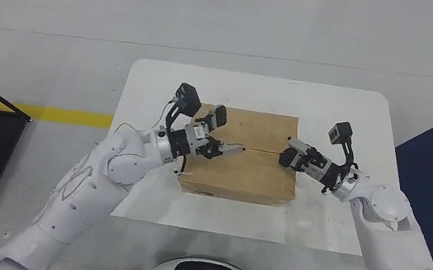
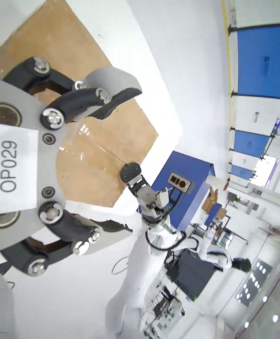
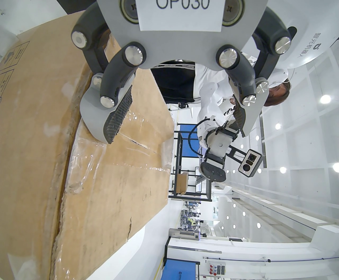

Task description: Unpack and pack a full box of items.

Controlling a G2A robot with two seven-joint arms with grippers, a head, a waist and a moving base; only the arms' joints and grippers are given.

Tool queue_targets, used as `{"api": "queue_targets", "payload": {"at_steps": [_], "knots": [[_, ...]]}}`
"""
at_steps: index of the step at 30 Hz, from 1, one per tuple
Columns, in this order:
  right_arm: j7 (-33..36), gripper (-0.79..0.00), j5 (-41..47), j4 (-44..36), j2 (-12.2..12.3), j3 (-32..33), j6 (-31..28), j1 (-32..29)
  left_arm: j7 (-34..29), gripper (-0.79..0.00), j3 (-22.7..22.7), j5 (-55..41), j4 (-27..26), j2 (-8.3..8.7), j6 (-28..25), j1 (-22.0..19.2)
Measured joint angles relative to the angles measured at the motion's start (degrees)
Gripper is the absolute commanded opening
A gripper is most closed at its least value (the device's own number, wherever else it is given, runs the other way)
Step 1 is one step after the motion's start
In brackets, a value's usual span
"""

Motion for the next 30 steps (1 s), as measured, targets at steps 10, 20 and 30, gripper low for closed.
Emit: {"api": "queue_targets", "payload": {"at_steps": [10, 20, 30], "knots": [[0.0, 0.000, 0.0, 0.0, 0.0, 0.0, 0.0, 0.0, 18.3, 0.000, -21.1, 13.0, -2.7, 2.80, -1.2, 15.4], [0.0, 0.000, 0.0, 0.0, 0.0, 0.0, 0.0, 0.0, 24.1, 0.000, -22.8, 20.5, 7.9, 2.29, 8.4, 16.0], [0.0, 0.000, 0.0, 0.0, 0.0, 0.0, 0.0, 0.0, 18.2, 0.000, -11.2, 27.1, 14.3, 0.22, 14.3, 6.2]]}}
